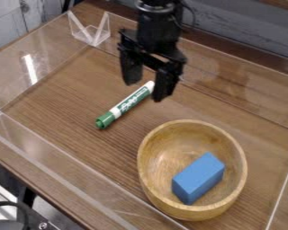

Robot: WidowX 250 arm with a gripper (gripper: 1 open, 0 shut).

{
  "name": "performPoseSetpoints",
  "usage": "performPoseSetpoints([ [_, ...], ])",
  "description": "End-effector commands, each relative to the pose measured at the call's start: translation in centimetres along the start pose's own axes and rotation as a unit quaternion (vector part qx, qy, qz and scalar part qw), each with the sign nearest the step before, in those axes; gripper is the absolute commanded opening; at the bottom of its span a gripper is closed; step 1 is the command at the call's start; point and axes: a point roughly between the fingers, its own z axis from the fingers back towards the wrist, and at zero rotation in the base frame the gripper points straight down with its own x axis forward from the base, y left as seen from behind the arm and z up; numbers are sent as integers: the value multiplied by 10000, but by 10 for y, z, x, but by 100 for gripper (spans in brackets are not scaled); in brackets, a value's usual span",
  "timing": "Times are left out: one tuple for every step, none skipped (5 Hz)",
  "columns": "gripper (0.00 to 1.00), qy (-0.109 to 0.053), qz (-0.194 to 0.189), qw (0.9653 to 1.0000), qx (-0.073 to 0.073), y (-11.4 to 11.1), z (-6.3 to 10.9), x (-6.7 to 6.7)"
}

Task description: Put the green marker in the brown bowl

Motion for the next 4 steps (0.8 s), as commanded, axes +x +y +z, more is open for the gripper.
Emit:
performPoseSetpoints([
  [100, -323, -296, 9989, 144, 15, 10, -8],
  [100, -401, -385, 9982, 213, 28, 5, -20],
  [100, -432, -413, 9979, 252, 40, -3, -27],
  [100, -441, -467, 9976, 243, 46, -13, -28],
])
